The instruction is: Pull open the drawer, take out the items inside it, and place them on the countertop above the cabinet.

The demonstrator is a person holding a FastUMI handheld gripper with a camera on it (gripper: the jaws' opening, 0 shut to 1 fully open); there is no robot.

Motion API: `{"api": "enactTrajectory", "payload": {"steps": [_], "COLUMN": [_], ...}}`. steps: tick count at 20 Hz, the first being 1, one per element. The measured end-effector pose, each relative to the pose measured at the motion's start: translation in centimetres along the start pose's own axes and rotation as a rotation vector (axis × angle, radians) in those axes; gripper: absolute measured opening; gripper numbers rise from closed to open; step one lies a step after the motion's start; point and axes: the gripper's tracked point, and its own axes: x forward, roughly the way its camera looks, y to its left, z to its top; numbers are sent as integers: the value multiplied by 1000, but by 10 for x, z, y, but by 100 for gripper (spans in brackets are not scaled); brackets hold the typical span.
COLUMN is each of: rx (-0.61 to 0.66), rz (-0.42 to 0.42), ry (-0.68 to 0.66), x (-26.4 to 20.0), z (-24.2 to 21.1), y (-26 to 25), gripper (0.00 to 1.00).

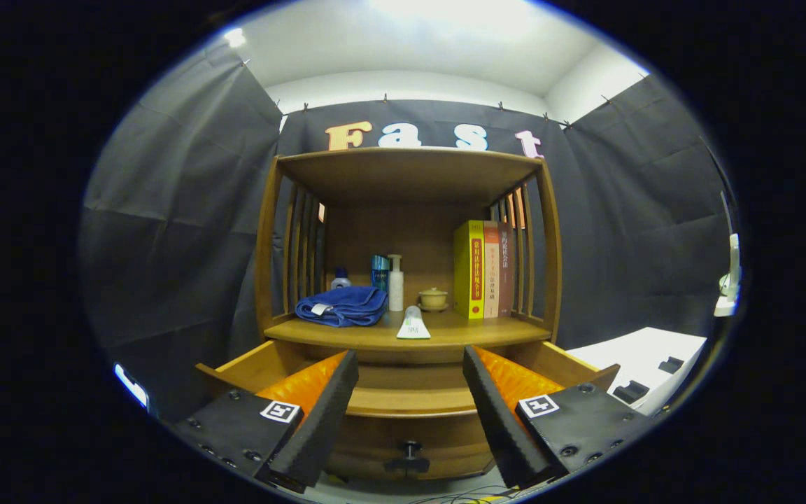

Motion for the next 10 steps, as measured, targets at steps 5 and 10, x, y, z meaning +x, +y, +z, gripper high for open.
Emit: {"api": "enactTrajectory", "payload": {"steps": [5, 10], "rx": [-9, -13], "rz": [-31, -33], "ry": [-17, 36], "x": [-12, -7], "z": [-43, -78], "y": [-2, -2], "gripper": [98, 98]}}
